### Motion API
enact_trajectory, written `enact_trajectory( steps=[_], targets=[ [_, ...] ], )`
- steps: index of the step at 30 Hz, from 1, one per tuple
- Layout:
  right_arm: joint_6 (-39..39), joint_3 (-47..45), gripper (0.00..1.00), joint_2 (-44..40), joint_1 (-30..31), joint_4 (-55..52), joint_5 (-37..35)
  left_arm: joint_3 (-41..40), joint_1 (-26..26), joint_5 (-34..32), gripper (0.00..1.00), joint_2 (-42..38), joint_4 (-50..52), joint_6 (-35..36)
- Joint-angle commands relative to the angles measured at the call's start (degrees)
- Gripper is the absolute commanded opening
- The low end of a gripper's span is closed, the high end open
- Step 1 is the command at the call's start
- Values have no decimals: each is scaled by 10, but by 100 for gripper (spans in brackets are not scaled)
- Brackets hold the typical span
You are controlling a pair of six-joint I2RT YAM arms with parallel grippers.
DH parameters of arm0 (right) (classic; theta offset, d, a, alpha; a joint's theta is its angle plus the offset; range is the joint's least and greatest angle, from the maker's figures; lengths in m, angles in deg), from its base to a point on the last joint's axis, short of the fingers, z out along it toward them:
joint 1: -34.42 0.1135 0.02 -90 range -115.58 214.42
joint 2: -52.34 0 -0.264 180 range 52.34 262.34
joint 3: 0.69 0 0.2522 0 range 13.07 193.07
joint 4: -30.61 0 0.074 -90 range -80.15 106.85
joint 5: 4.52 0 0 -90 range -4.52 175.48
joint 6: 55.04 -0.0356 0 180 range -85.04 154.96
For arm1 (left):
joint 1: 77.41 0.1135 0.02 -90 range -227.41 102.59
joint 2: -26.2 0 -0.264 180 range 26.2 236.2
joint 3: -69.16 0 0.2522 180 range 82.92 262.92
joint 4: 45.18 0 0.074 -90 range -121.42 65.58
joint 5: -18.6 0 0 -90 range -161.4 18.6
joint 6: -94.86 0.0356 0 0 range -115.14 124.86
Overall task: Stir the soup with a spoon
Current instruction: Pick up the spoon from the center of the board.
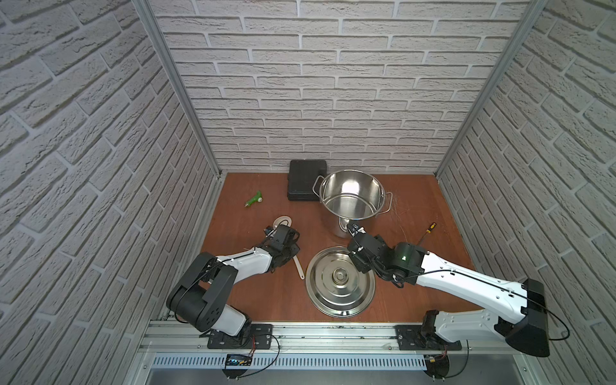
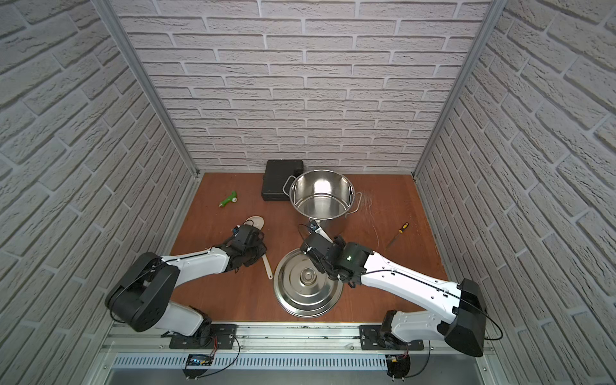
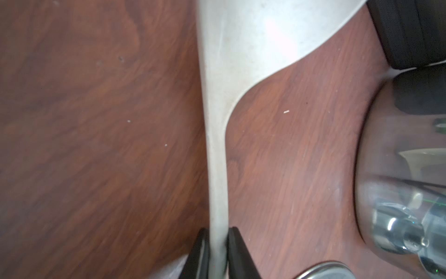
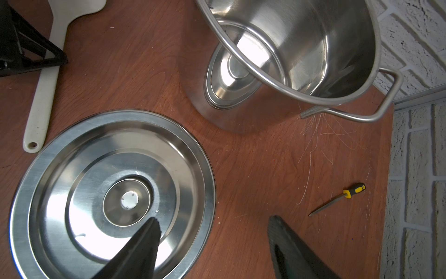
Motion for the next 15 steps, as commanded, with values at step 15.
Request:
enact_trajectory(
  steps=[15],
  targets=[
    [27, 98, 73, 38, 2, 43, 88, -12, 88, -8, 0, -209, 160, 65]
  ],
)
